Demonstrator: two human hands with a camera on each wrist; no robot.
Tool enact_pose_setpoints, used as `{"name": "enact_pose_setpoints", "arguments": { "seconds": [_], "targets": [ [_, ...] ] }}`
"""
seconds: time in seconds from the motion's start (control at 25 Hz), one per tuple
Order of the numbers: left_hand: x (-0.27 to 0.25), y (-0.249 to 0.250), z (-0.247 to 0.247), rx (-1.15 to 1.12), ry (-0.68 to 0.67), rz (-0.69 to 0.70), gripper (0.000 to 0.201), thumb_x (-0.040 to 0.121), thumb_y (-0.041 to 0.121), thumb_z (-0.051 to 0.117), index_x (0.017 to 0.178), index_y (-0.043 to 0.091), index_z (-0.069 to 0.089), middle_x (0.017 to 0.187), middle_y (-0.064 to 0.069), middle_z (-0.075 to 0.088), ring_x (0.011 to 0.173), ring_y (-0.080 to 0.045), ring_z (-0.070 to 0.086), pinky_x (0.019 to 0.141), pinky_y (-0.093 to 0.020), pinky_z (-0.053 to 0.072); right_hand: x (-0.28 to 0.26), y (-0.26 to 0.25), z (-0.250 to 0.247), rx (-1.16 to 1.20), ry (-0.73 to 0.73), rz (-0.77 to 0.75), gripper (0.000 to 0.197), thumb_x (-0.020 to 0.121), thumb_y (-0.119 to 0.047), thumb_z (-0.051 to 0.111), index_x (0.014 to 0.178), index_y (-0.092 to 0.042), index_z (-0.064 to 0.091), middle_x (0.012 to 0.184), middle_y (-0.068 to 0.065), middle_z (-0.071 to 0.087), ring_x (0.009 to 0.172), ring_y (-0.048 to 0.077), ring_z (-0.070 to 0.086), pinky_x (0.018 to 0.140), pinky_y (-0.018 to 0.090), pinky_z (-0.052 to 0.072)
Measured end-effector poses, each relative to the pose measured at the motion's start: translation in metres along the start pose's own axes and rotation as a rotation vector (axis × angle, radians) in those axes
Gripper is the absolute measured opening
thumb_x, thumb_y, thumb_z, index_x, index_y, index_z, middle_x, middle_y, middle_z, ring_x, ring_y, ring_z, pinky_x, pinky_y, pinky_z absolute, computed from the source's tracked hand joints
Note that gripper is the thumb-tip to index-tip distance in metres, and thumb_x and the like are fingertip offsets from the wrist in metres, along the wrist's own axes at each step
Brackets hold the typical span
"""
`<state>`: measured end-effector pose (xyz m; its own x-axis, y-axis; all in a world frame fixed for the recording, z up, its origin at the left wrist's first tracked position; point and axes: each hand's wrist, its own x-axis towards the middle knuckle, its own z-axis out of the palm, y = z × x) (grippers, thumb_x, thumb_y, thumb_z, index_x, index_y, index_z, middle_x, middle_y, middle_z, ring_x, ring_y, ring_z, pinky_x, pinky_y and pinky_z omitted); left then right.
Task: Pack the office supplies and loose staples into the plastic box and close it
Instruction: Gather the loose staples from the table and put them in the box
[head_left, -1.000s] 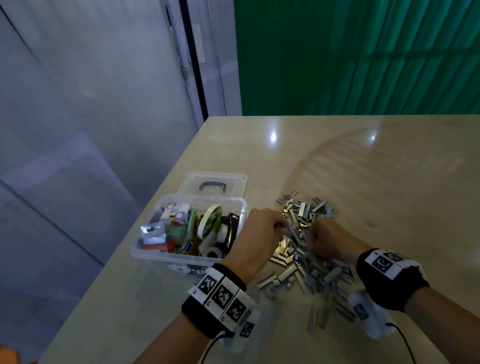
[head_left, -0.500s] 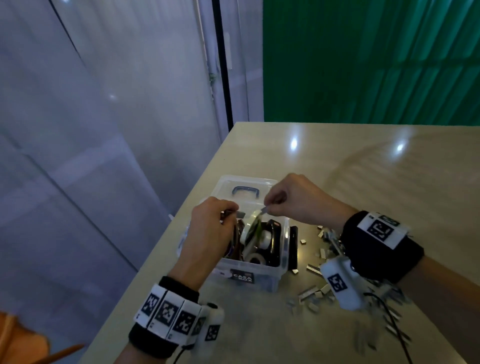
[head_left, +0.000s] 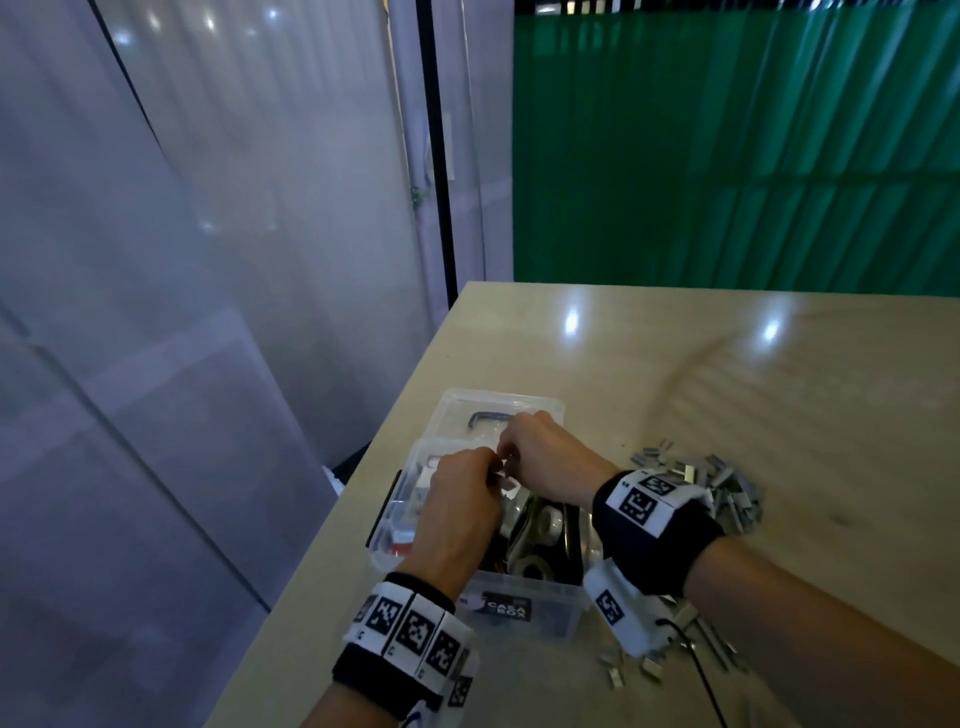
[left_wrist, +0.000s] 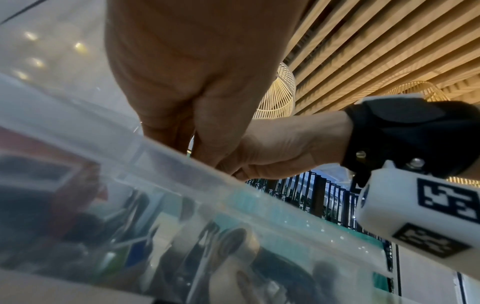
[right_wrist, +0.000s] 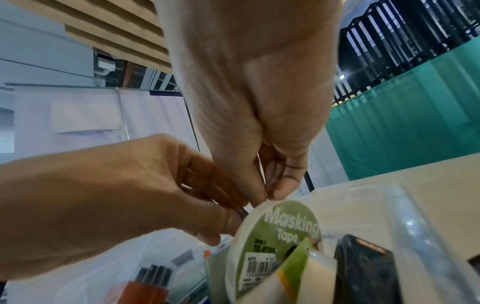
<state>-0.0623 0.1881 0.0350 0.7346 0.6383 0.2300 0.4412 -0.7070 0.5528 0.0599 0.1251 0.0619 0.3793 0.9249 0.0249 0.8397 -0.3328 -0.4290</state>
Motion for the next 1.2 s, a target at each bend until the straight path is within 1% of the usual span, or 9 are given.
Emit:
{"name": "enact_pose_setpoints", "arguments": {
  "seconds": [0.08, 0.12, 0.28, 0.44, 0.48, 0.64, 0.92, 1.08, 1.2],
  "targets": [
    [0.003, -0.001, 0.006, -0.020, -0.041, -0.015, 0.027, 0.093, 0.006, 0.056, 0.116, 0.009, 0.070, 0.109, -0.008, 0.073, 0.095, -0.017, 0.066, 0.077, -0.016, 0.047, -0.004, 0.000, 0.000, 0.003, -0.010, 0.025, 0.013, 0.087, 0.003, 0.063, 0.095, 0.002, 0.074, 0.096, 0.014, 0.069, 0.087, 0.027, 0.064, 0.074, 0.034, 0.054],
    [0.004, -0.003, 0.008, -0.026, -0.052, -0.016, 0.029, 0.092, 0.005, 0.057, 0.117, 0.010, 0.071, 0.109, -0.008, 0.073, 0.097, -0.016, 0.067, 0.079, -0.017, 0.047, -0.005, 0.000, 0.000, 0.016, -0.015, 0.034, 0.016, 0.088, 0.004, 0.062, 0.099, 0.002, 0.074, 0.098, 0.015, 0.069, 0.088, 0.026, 0.064, 0.076, 0.034, 0.055],
    [0.007, -0.003, 0.009, -0.035, -0.037, 0.006, 0.029, 0.090, 0.003, 0.058, 0.113, 0.013, 0.072, 0.102, -0.005, 0.074, 0.086, -0.010, 0.065, 0.067, -0.010, 0.040, -0.010, 0.003, -0.007, 0.102, -0.040, 0.037, 0.018, 0.087, -0.001, 0.063, 0.097, -0.004, 0.078, 0.092, 0.013, 0.072, 0.084, 0.026, 0.066, 0.075, 0.039, 0.059],
    [0.013, 0.013, 0.009, -0.072, 0.014, 0.052, 0.033, 0.085, -0.002, 0.059, 0.111, 0.012, 0.073, 0.102, -0.005, 0.073, 0.084, -0.009, 0.062, 0.064, -0.007, 0.037, -0.019, 0.012, -0.023, 0.141, -0.022, 0.040, 0.014, 0.087, -0.004, 0.062, 0.082, -0.004, 0.075, 0.078, 0.018, 0.069, 0.074, 0.035, 0.065, 0.062, 0.042, 0.054],
    [0.015, 0.018, 0.011, -0.082, 0.018, 0.070, 0.034, 0.084, -0.003, 0.058, 0.110, 0.012, 0.073, 0.101, -0.005, 0.073, 0.084, -0.009, 0.062, 0.066, -0.008, 0.039, -0.023, 0.015, -0.028, 0.150, -0.011, 0.043, 0.013, 0.088, -0.005, 0.063, 0.082, -0.004, 0.075, 0.077, 0.017, 0.069, 0.074, 0.034, 0.066, 0.062, 0.042, 0.054],
    [0.016, 0.041, 0.023, -0.081, -0.013, 0.134, 0.034, 0.083, -0.002, 0.057, 0.110, 0.012, 0.073, 0.102, -0.005, 0.071, 0.094, -0.018, 0.065, 0.079, -0.027, 0.049, -0.045, 0.034, -0.050, 0.167, 0.028, 0.034, 0.012, 0.089, -0.012, 0.066, 0.090, -0.007, 0.076, 0.084, 0.012, 0.071, 0.079, 0.026, 0.067, 0.072, 0.042, 0.056],
    [0.004, 0.112, 0.063, -0.019, -0.085, 0.210, 0.029, 0.093, 0.012, 0.058, 0.120, 0.016, 0.067, 0.112, -0.003, 0.066, 0.104, -0.018, 0.061, 0.086, -0.026, 0.047, -0.100, 0.092, -0.080, 0.146, 0.025, 0.115, 0.013, 0.089, -0.014, 0.068, 0.097, -0.007, 0.076, 0.089, 0.010, 0.073, 0.079, 0.023, 0.067, 0.074, 0.040, 0.056],
    [-0.003, 0.143, 0.091, 0.026, -0.210, 0.237, 0.026, 0.093, 0.017, 0.058, 0.117, 0.016, 0.067, 0.111, -0.005, 0.067, 0.101, -0.020, 0.064, 0.084, -0.030, 0.050, -0.126, 0.130, -0.085, 0.110, -0.023, 0.163, 0.010, 0.089, -0.015, 0.069, 0.085, -0.009, 0.075, 0.080, 0.010, 0.070, 0.067, 0.016, 0.059, 0.062, 0.033, 0.048],
    [-0.016, 0.149, 0.117, 0.093, -0.337, 0.221, 0.025, 0.091, 0.017, 0.058, 0.113, 0.014, 0.069, 0.111, -0.008, 0.068, 0.103, -0.026, 0.065, 0.087, -0.035, 0.052, -0.146, 0.161, -0.070, 0.061, -0.120, 0.227, 0.029, 0.088, -0.013, 0.069, 0.062, -0.022, 0.061, 0.063, -0.003, 0.057, 0.055, 0.007, 0.049, 0.052, 0.019, 0.035]
  ]
}}
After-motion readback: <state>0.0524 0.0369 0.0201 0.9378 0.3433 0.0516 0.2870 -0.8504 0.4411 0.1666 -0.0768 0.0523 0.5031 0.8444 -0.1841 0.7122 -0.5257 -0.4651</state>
